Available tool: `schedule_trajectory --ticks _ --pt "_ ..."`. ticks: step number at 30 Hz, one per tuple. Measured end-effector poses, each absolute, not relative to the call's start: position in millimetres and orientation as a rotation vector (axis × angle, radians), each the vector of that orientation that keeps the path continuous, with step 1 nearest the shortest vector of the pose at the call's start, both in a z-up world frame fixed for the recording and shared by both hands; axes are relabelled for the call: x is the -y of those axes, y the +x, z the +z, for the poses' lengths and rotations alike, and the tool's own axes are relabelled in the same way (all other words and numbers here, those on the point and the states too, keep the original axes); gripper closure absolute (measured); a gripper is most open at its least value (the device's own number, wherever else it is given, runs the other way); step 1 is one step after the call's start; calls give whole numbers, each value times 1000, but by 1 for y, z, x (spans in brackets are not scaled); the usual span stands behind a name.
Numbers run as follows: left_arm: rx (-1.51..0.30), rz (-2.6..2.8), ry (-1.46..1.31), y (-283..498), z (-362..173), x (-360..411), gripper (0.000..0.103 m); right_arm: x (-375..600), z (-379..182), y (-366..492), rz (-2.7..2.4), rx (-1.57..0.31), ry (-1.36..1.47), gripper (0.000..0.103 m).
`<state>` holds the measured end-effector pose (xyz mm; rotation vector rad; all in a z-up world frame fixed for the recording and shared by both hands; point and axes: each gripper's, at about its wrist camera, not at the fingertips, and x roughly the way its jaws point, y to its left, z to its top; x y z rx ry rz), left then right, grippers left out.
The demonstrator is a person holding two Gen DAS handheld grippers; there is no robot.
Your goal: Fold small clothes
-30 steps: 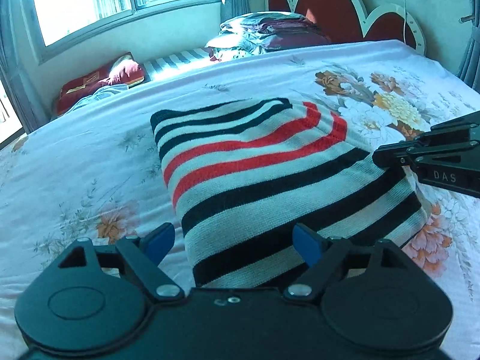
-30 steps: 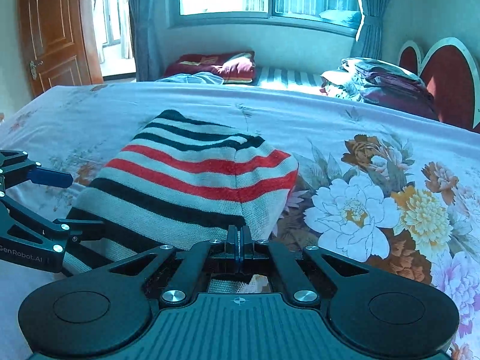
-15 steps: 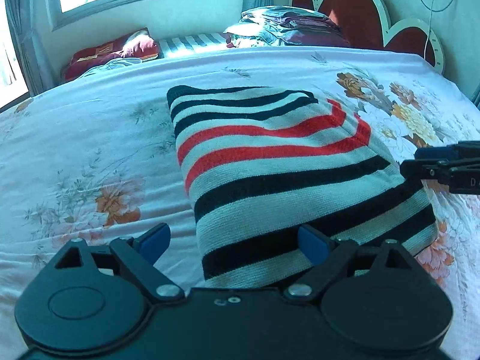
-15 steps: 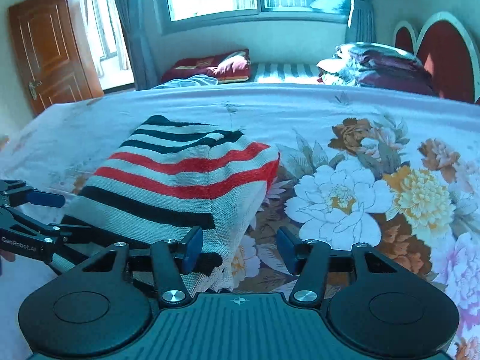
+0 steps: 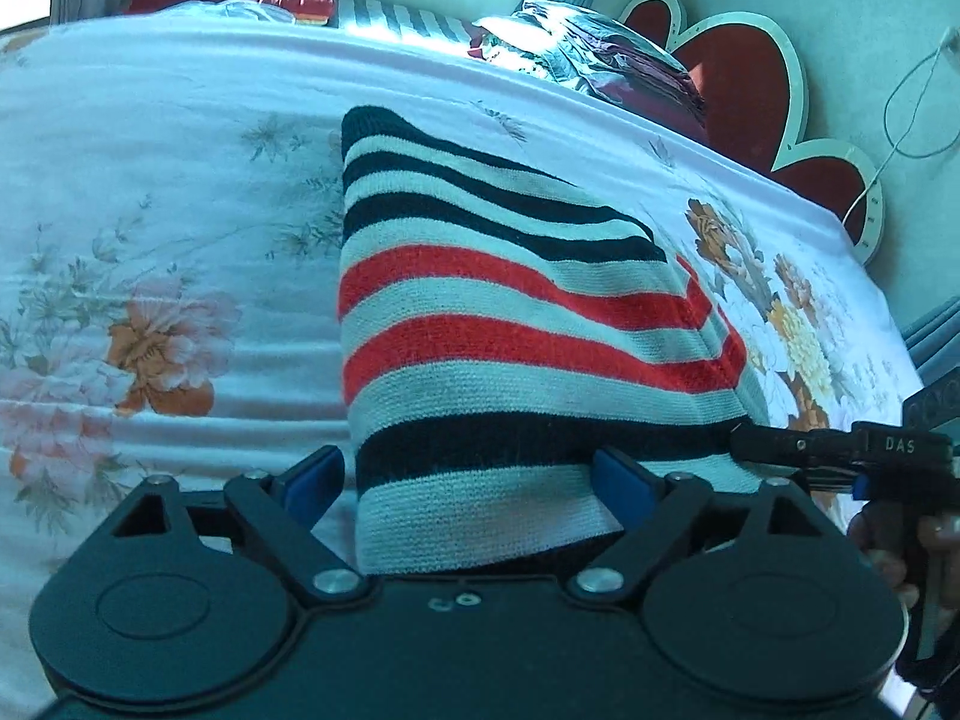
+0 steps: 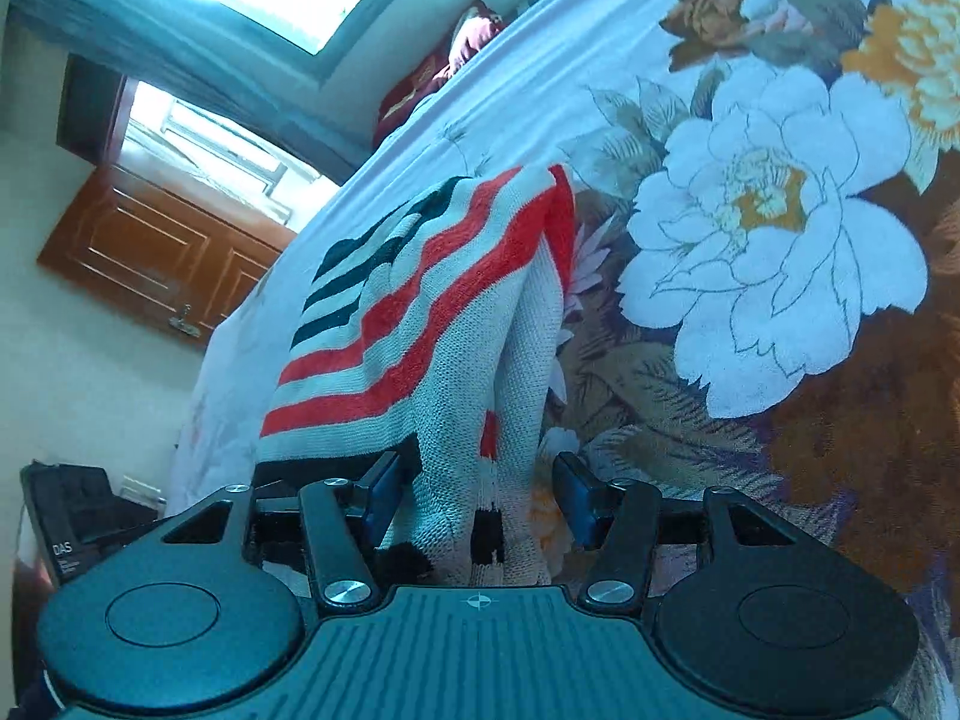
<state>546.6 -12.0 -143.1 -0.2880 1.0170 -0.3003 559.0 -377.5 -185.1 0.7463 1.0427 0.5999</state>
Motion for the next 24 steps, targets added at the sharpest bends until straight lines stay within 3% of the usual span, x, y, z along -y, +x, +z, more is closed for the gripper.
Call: schedule_trajectory --ticks 6,10,17,24 --pt "-1052 -301 -331 561 -154 13 16 366 -184 578 644 -1079 762 49" --pt "-1054 -288 -226 565 -147 30 23 341 -165 576 608 -1046 563 62" --pt "-934 -255 105 544 -124 69 47 315 -143 551 517 -976 387 69" --pt "-845 -302 167 526 -105 56 53 270 -109 516 463 -873 224 70"
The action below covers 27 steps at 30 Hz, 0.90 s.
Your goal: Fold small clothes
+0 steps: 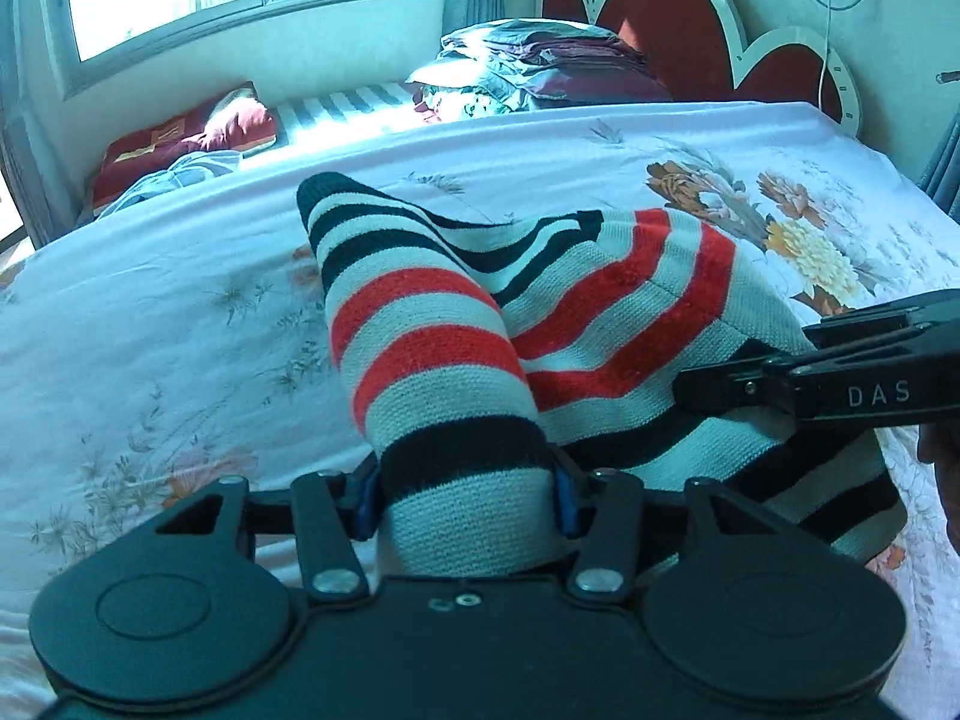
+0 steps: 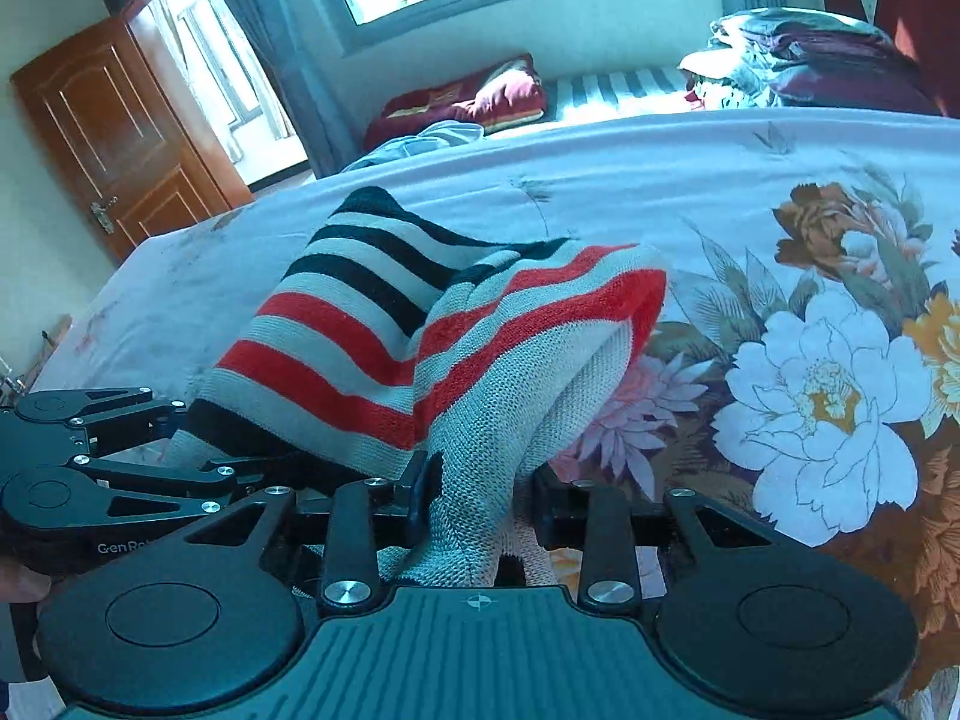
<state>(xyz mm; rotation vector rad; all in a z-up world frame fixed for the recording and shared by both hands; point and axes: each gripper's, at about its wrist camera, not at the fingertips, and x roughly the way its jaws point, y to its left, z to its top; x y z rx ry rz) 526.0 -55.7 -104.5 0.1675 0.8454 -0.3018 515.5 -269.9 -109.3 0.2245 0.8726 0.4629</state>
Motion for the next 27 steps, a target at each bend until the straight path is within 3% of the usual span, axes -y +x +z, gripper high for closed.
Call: schedule_trajectory --ticks 9,22,24,27 --pt "-782 -287 179 499 -74 -42 53 162 -71 499 477 -805 148 70" --pt "-870 -164 85 464 -92 -195 53 5 -113 499 630 -881 151 70" --pt "-890 -175 45 465 -104 -204 50 -2 -124 498 609 -910 145 70" --pt "-880 -161 -33 465 -114 -219 28 3 -137 496 587 -942 162 70"
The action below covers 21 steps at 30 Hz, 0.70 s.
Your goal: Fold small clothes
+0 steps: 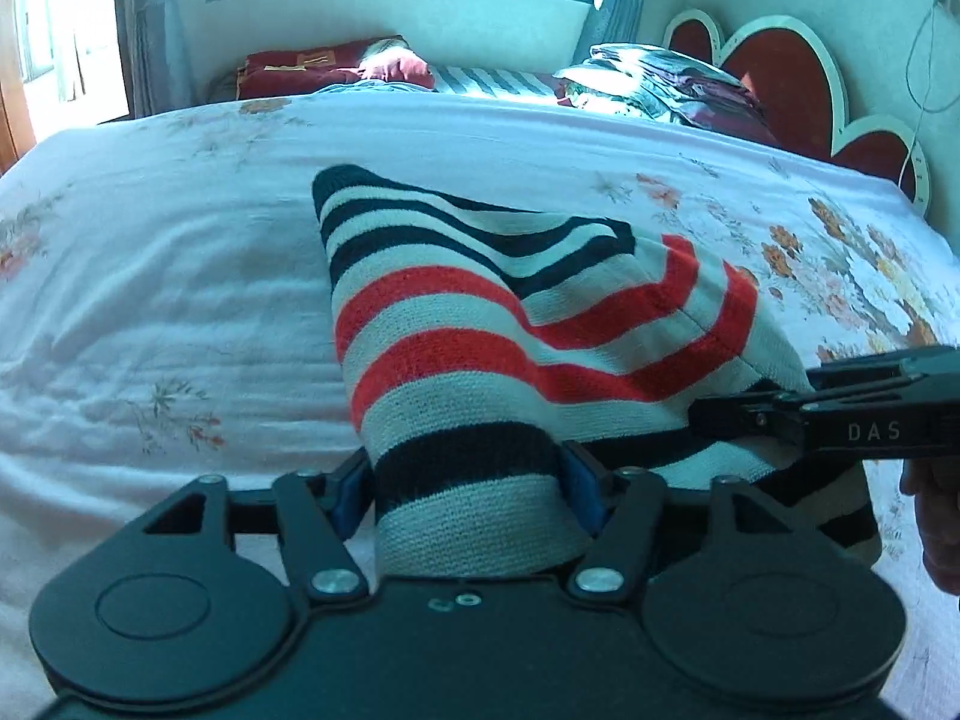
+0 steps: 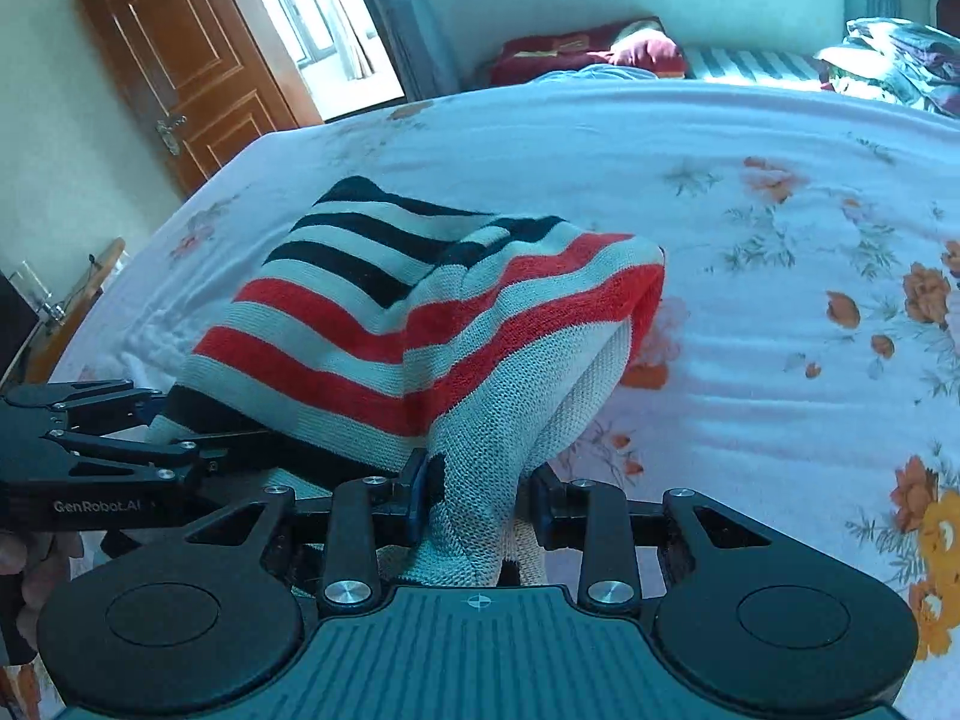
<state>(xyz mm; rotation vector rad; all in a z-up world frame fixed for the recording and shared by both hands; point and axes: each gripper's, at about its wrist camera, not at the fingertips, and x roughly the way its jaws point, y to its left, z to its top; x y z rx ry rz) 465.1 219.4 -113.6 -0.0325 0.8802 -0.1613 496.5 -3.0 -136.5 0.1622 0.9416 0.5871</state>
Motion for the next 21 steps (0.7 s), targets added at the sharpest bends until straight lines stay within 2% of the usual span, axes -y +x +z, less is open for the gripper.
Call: schedule_trajectory --ticks 1,2,6,7,9,10,11,12,13,17,19,20,21 --pt "-867 -140 -24 464 -114 -222 15 5 -138 496 583 -949 173 70" --pt "-850 -129 -9 461 -115 -225 12 6 -138 496 581 -955 183 70" --pt "-799 -151 -42 449 -106 -241 18 9 -139 498 566 -976 204 70" --pt "-781 -153 -54 446 -102 -244 23 9 -139 497 563 -977 209 70" --pt "-743 -179 -74 442 -92 -246 44 10 -138 497 561 -980 217 70" --pt "-735 -198 -67 443 -89 -245 62 11 -137 496 561 -984 222 66" --pt "-736 -202 -44 445 -86 -243 69 13 -134 496 553 -987 223 64" --pt "-733 -202 -18 449 -84 -237 70 16 -129 495 527 -980 218 54" --pt "-725 -209 -9 452 -81 -236 71 19 -118 491 481 -933 191 49" --pt "-733 -252 3 471 -78 -233 74 25 -82 493 450 -762 93 50" --pt "-761 -288 16 485 -82 -228 79 18 -76 512 475 -770 77 69" --pt "-770 -299 19 491 -85 -226 79 13 -77 519 485 -779 67 72" --pt "-783 -306 25 496 -87 -223 79 6 -81 529 496 -794 55 81"
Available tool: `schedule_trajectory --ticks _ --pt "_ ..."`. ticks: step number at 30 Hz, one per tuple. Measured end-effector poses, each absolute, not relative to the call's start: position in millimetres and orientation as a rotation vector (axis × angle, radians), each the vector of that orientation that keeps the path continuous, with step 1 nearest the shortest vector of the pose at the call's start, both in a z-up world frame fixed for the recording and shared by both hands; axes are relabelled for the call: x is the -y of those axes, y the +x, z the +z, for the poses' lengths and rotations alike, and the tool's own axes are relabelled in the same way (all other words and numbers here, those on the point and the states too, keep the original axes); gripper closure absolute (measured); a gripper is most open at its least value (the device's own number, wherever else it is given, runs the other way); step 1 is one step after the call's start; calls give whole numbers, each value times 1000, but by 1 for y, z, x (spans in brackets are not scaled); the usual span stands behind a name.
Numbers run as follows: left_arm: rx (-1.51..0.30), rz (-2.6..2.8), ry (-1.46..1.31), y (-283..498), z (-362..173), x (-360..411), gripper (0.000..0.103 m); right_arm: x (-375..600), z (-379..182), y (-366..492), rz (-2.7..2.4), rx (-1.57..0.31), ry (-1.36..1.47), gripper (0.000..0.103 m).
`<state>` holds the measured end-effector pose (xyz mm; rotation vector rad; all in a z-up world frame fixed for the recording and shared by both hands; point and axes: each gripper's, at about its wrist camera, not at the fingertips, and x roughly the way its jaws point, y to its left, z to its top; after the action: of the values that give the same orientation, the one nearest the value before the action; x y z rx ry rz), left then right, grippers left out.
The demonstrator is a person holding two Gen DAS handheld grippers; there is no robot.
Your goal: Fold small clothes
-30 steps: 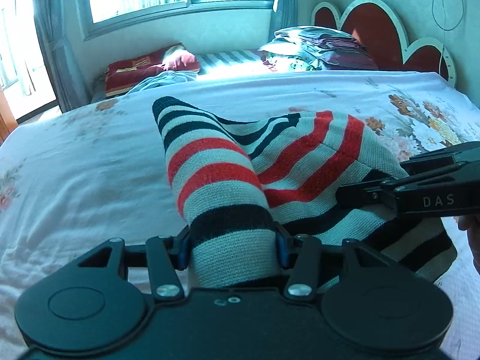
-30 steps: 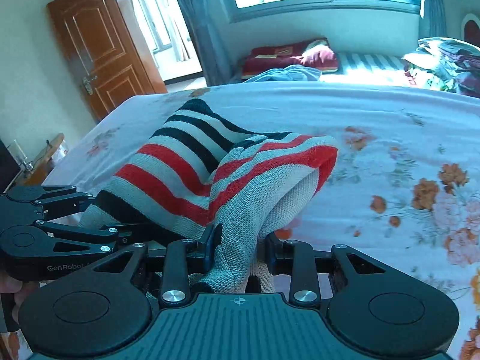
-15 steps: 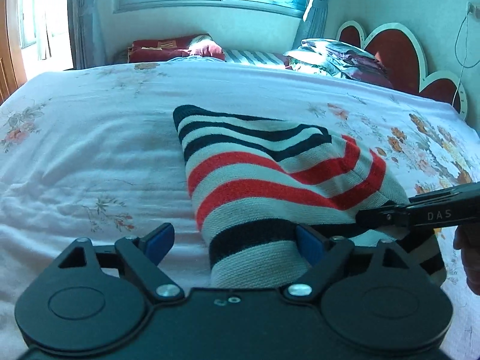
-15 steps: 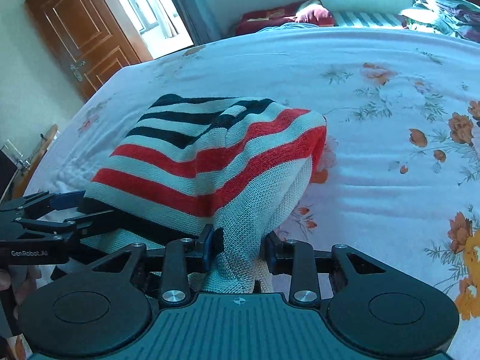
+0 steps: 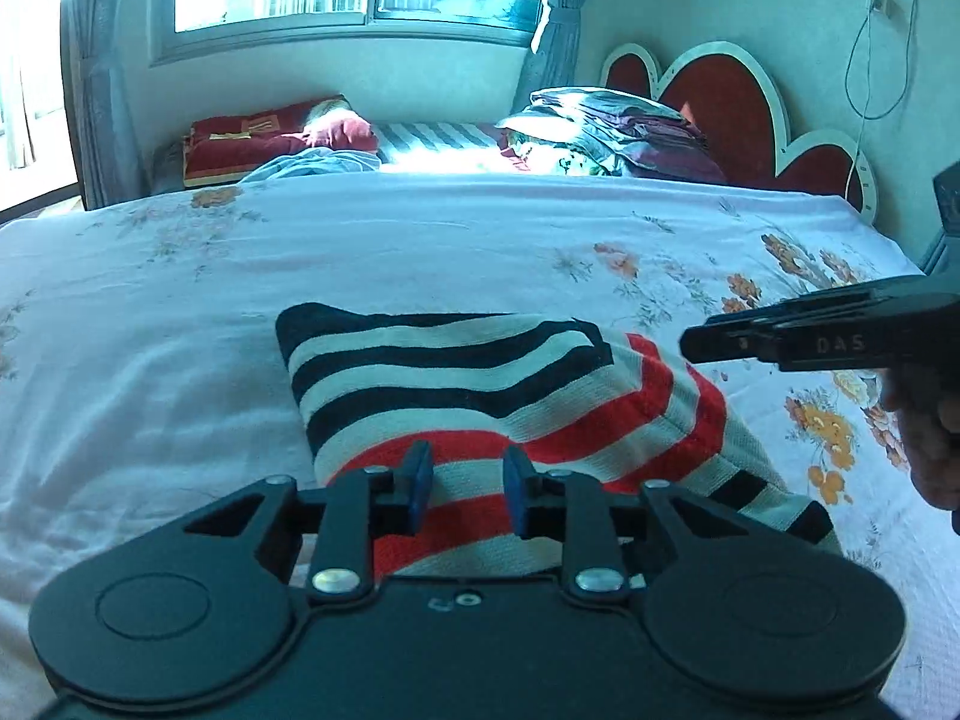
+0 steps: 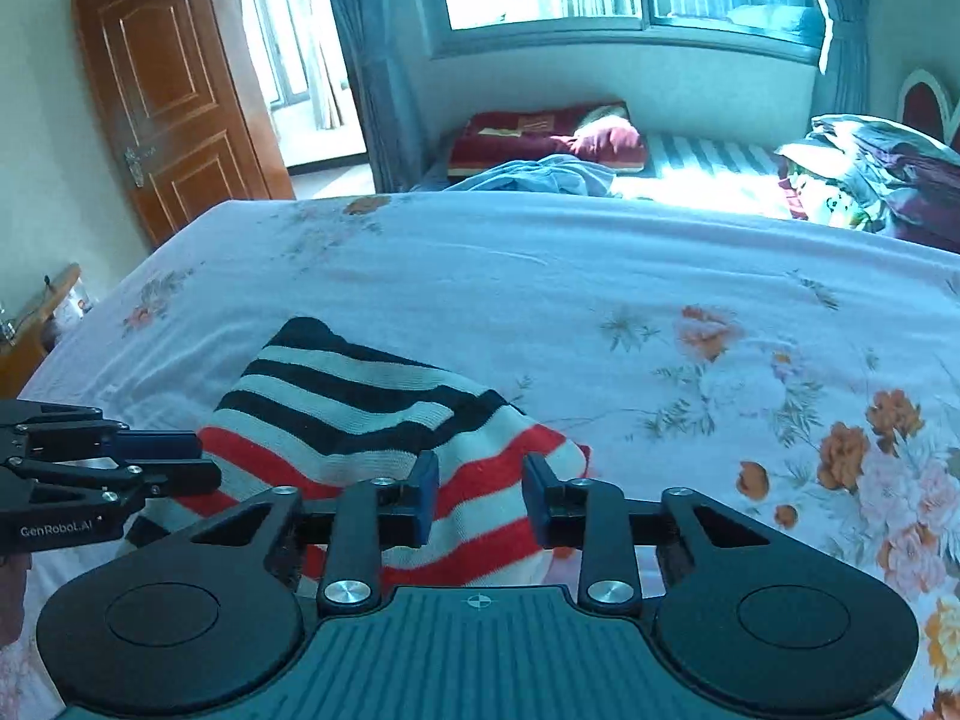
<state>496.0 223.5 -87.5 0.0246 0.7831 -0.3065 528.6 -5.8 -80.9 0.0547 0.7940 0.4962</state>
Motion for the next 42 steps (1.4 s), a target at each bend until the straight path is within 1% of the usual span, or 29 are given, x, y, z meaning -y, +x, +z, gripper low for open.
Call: schedule_trajectory --ticks 1,2,4,5,7,13,19,21,22,23,25,29,33,37,40,42 --pt "-803 -314 33 500 -91 -221 79 0 -87 536 509 -820 40 95" --pt "-821 -310 50 503 -94 -218 80 -6 -96 543 512 -855 18 99" --pt "-861 -276 99 505 -105 -214 82 -13 -121 552 463 -900 -55 100" --pt "-860 -279 101 504 -108 -214 82 -12 -132 556 438 -922 -62 103" --pt "-862 -274 65 504 -110 -218 82 -4 -139 558 435 -921 -10 103" --pt "-853 -283 125 496 -100 -215 83 1 -123 542 423 -893 -39 103" --pt "-827 -282 148 460 -86 -216 83 8 -85 482 478 -815 -47 103" --pt "-830 -280 142 452 -84 -217 86 6 -81 464 493 -819 -58 103" --pt "-831 -284 140 448 -83 -217 90 5 -80 457 494 -821 -60 103" --pt "-828 -287 141 445 -82 -218 90 3 -80 451 496 -826 -63 103" --pt "-833 -286 147 440 -86 -218 90 -3 -86 441 496 -842 -87 103" --pt "-837 -283 133 440 -94 -219 90 -7 -116 445 462 -922 -130 103" --pt "-807 -271 164 437 -104 -213 90 -5 -125 452 423 -918 -125 103" --pt "-802 -257 102 430 -93 -220 90 -5 -116 444 393 -904 -126 103" --pt "-794 -268 89 408 -82 -225 90 -4 -96 418 424 -843 -143 103" --pt "-809 -275 91 394 -85 -225 90 -3 -93 405 460 -847 -140 103"
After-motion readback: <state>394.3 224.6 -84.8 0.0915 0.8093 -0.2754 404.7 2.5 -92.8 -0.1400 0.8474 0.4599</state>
